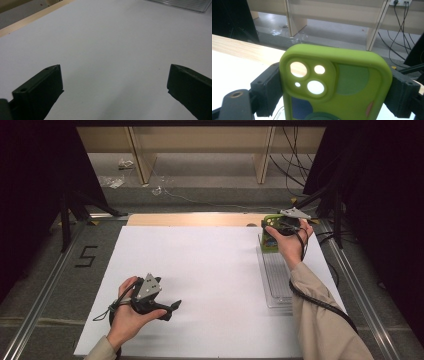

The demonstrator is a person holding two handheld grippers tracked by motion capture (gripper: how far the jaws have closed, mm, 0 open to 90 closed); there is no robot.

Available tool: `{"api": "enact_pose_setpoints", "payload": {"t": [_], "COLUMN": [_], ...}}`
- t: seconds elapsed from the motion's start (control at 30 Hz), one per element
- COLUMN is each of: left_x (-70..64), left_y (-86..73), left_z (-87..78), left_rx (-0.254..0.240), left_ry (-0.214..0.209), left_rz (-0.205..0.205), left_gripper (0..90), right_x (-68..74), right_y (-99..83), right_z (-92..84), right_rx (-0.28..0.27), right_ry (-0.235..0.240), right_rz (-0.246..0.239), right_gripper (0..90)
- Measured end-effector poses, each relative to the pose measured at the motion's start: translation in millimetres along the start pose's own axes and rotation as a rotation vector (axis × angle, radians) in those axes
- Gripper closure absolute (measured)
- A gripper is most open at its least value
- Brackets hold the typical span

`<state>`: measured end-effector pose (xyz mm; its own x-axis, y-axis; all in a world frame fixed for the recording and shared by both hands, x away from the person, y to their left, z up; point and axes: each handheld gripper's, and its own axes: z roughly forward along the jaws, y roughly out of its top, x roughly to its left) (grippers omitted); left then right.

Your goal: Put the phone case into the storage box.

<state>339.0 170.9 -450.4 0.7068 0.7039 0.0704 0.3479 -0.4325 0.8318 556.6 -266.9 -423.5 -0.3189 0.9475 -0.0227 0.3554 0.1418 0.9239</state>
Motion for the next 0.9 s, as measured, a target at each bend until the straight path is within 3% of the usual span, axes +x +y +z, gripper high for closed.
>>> {"api": "enact_pose_setpoints", "payload": {"t": [0.3, 0.9], "left_x": [0.3, 0.6], "left_y": [0.2, -0.3], "left_z": [-0.5, 0.0], "left_rx": [-0.002, 0.001], "left_ry": [0.001, 0.0], "left_rz": [0.0, -0.001], "left_gripper": [0.0, 0.0], "right_x": [0.8, -1.4], "right_y": [-0.8, 0.4], "right_z": [1.8, 2.5], "right_rx": [-0.003, 0.024], "right_ry": [-0.024, -0.023], "right_rz": [0.007, 0.027], "right_gripper": [15.1, 6.8]}}
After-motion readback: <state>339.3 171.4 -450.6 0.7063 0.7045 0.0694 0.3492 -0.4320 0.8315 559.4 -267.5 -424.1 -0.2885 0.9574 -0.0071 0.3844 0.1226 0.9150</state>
